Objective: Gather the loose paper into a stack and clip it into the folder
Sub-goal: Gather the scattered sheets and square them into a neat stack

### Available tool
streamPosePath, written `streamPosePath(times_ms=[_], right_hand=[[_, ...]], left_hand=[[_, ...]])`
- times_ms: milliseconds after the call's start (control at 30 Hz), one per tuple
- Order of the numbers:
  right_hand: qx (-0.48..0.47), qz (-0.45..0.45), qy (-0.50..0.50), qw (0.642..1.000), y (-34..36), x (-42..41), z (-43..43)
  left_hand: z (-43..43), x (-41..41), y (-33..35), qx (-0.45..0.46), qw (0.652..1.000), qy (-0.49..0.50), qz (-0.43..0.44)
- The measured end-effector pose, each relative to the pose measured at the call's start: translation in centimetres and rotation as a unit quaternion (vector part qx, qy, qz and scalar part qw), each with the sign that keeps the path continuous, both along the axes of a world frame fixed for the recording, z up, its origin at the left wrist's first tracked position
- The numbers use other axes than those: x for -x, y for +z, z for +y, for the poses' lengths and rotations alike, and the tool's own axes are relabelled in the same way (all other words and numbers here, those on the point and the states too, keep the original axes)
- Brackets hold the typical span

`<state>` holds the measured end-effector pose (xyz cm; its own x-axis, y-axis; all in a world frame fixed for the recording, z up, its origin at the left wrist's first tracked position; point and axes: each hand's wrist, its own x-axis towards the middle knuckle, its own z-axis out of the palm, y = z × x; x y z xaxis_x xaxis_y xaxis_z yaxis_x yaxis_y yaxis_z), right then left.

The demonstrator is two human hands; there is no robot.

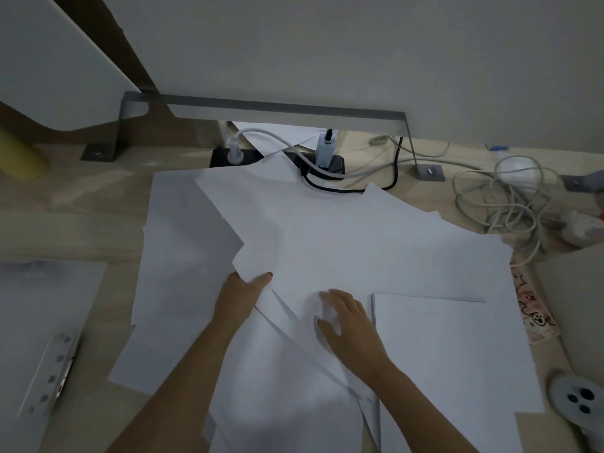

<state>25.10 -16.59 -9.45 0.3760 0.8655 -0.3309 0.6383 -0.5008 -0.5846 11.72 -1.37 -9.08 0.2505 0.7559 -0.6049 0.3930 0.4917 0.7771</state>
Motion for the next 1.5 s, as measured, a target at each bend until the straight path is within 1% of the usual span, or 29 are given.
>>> streamPosePath(times_ms=[67,167,267,333,467,600,667,800,867,900,967,1033,1100,1133,1167,1200,1233,1300,1333,1400,1433,1500], right_hand=[[-0.001,-0.004,-0.033,0.999,-0.1,-0.2,-0.3],[0.026,-0.017,-0.066,0.997,-0.4,-0.8,-0.8],[0.049,-0.065,-0.044,0.996,-0.8,-1.3,-1.6],[0.054,-0.077,-0.031,0.995,-0.8,-1.4,-2.0],[0.058,-0.087,-0.024,0.994,-1.0,-1.5,-2.0],[0.060,-0.087,-0.031,0.994,-1.0,-1.5,-1.8],[0.073,-0.090,-0.017,0.993,-0.8,-1.0,-1.4],[0.098,-0.155,0.089,0.979,-0.4,0.6,0.1],[0.100,-0.185,0.096,0.973,-0.5,1.1,1.1],[0.087,-0.213,0.093,0.969,-0.5,1.1,1.6],[0.083,-0.262,0.112,0.955,-0.2,1.0,2.6],[0.113,-0.323,0.132,0.930,-0.8,0.9,3.0],[0.116,-0.369,0.149,0.910,-0.7,0.8,3.2],[0.115,-0.364,0.159,0.911,-0.1,0.8,3.3],[0.121,-0.332,0.156,0.922,0.9,1.0,3.4],[0.111,-0.309,0.123,0.937,1.4,1.1,3.4],[0.076,-0.299,0.081,0.948,1.3,1.4,3.2],[0.003,-0.270,0.063,0.961,1.3,3.0,1.9],[-0.023,-0.262,0.080,0.961,1.3,4.2,1.1],[-0.062,-0.241,0.145,0.958,0.9,6.7,-0.9],[-0.064,-0.239,0.175,0.953,0.6,7.8,-1.9],[-0.065,-0.249,0.205,0.944,0.2,9.1,-3.4]], left_hand=[[-0.3,0.3,0.9,-0.030,0.999,0.008,0.009],[-0.5,1.8,2.2,-0.081,0.995,0.050,-0.004],[-0.2,4.7,3.5,-0.122,0.988,0.088,-0.035],[0.3,7.0,3.1,-0.133,0.986,0.091,-0.032],[0.4,11.0,1.2,-0.106,0.985,0.136,0.026],[-0.1,13.5,0.4,-0.072,0.980,0.182,0.025],[-0.3,14.4,0.5,-0.056,0.980,0.192,0.020],[-0.8,15.5,0.2,0.010,0.981,0.192,0.010],[-0.9,16.1,0.0,0.018,0.984,0.178,0.005],[-0.9,16.0,0.0,0.014,0.985,0.170,0.006],[-0.9,16.1,0.0,0.015,0.986,0.164,0.004],[-0.9,16.3,-0.1,0.024,0.986,0.165,-0.004],[-0.8,16.5,-0.2,0.032,0.985,0.166,-0.007],[-0.7,16.5,-0.2,0.033,0.986,0.165,-0.005],[-0.5,16.6,-0.2,0.028,0.986,0.166,-0.008],[-0.4,16.6,-0.2,0.024,0.986,0.167,-0.015],[-0.4,16.6,0.0,0.020,0.986,0.167,-0.023],[-0.4,16.6,0.3,-0.002,0.986,0.162,-0.036],[-0.4,16.5,0.3,-0.010,0.986,0.161,-0.040],[-0.4,16.4,0.5,-0.018,0.983,0.175,-0.051],[-0.3,16.2,0.6,-0.024,0.981,0.183,-0.056],[-0.2,16.1,0.4,-0.029,0.980,0.188,-0.049]])
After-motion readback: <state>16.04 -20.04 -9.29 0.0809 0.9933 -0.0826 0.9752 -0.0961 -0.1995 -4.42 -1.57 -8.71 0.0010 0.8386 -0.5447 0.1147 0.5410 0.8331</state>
